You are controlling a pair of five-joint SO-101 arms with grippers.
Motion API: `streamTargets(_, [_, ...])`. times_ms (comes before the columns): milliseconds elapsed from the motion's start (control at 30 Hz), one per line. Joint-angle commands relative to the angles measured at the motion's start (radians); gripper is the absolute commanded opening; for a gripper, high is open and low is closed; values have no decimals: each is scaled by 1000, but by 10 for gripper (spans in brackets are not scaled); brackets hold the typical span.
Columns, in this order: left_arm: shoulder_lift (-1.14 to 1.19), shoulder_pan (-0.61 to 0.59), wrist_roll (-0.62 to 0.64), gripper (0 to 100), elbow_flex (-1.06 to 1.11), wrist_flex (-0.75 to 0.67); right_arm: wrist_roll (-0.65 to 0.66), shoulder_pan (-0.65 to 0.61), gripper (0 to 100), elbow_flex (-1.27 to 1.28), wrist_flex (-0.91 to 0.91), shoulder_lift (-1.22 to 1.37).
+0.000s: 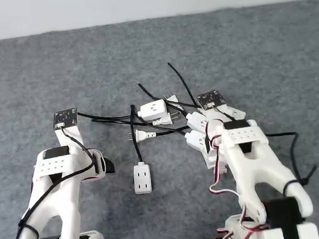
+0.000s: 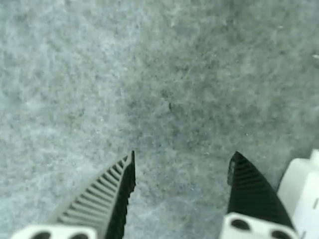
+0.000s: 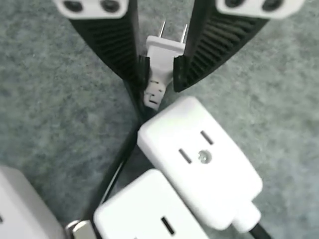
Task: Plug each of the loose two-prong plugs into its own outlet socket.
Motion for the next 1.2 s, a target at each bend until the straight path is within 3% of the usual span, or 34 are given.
streamTargets(0, [0,-6,-9,280,-47,-23,6,-13,92,-72,21,44])
streamTargets(733, [0,-3,-11,277,-44,-23,-95,38,89,-169,-5,96])
streamTargets(900, [0,-3,-11,277,-44,-23,-94,33,32,-172,-8,107])
streamTargets(1167, [0,-2,-11,276,-42,-23,-89,27,112,-176,-58,105])
